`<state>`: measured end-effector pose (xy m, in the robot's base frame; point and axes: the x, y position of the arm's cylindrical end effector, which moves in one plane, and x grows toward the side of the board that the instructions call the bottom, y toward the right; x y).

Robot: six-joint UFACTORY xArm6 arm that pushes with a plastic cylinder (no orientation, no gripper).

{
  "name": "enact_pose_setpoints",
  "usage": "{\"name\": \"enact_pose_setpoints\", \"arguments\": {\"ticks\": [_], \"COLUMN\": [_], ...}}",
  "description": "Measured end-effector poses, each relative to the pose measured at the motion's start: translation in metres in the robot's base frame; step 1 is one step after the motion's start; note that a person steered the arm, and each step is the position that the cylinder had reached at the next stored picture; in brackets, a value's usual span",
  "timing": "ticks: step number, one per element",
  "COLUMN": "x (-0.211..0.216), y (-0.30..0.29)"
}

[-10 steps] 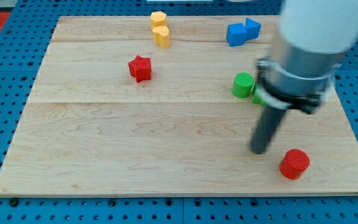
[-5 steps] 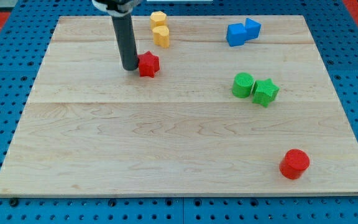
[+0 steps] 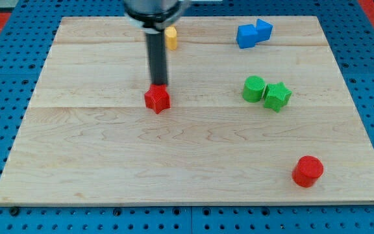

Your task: Push the red star to the left side of the red circle

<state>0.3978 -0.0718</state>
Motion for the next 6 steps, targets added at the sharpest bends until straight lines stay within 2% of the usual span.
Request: {"name": "enact_pose_setpoints", "arguments": {"ticks": [1,2,3,5,6], "x": [0.037,0.078,0.113,0.155,0.158], "y": [-0.012,0.02,0.092,0.107,0.194]}}
